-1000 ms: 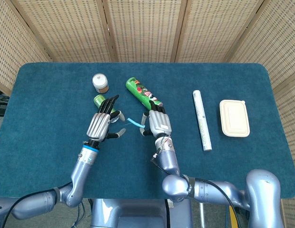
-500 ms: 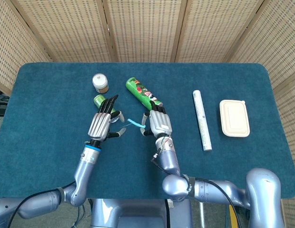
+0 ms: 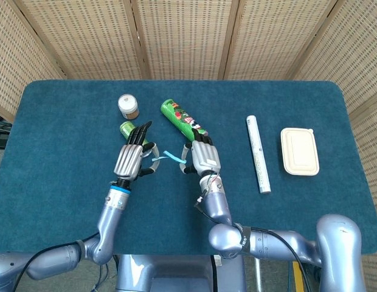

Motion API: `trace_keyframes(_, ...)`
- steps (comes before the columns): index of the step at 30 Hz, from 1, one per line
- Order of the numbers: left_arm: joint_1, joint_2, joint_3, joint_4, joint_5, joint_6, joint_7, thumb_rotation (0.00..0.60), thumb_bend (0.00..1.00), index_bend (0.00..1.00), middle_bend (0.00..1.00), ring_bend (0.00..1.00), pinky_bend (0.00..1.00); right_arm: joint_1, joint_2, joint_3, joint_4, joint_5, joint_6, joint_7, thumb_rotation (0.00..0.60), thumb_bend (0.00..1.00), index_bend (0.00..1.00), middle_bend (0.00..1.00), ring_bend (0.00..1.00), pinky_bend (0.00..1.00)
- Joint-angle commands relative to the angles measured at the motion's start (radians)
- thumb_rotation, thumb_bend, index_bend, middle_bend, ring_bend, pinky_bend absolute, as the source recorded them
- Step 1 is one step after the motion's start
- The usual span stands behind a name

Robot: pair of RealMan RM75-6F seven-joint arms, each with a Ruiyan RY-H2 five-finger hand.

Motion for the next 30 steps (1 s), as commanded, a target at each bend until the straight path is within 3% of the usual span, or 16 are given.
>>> trace_keyframes(1,0.0,-0.001,0.0,-0.002,-0.006,-0.004,-0.003,0.6,0.42,0.59,0.0,0.0,0.0,0.001,0.002,-0.002,-0.001,0.002,0.001,0.002,0.6,0.47,0.63,0.0,0.0,0.0)
trace_keyframes(5,-0.004,-0.011,-0.001,0.01,-0.008,0.003,0.002,0.6,0.43,0.6,0.0,0.0,0.0,0.001,0.008,-0.006,-0.003,0.005,-0.002,0.008,0.6,0.48,0.63,0.0,0.0,0.0)
trace_keyframes(19,-0.003,-0.032,-0.015,0.026,-0.027,0.025,0.003,0.6,0.54,0.81,0.0,0.0,0.0,-0.001,0.025,-0.025,0.0,-0.002,-0.006,0.021,0.6,0.49,0.63,0.0,0.0,0.0)
trace_keyframes(30,0.063,0.098,-0.012,-0.003,-0.053,0.012,-0.051,0.6,0.55,0.82,0.0,0.0,0.0,-0.012,0.019,-0.069,0.082,-0.001,-0.042,0.028,0.6,0.49,0.63,0.0,0.0,0.0)
